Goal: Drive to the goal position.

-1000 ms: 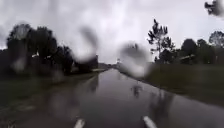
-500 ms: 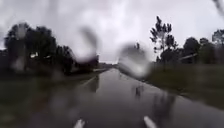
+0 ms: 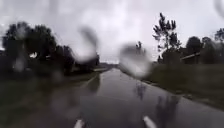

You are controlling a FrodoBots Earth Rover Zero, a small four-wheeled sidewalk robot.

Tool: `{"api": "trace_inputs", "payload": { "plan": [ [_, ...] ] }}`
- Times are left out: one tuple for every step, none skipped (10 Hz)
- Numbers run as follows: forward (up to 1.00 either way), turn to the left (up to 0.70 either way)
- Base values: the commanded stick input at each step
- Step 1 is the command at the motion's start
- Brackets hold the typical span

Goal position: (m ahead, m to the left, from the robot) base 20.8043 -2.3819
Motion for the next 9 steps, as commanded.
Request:
{"api": "trace_inputs", "payload": {
  "plan": [
    [0.85, 0.00],
    [0.85, 0.00],
    [0.85, 0.00],
    [0.85, 0.00],
    [0.85, 0.00],
    [0.85, 0.00],
    [0.85, 0.00],
    [0.85, 0.00],
    [0.85, 0.00]
  ]
}}
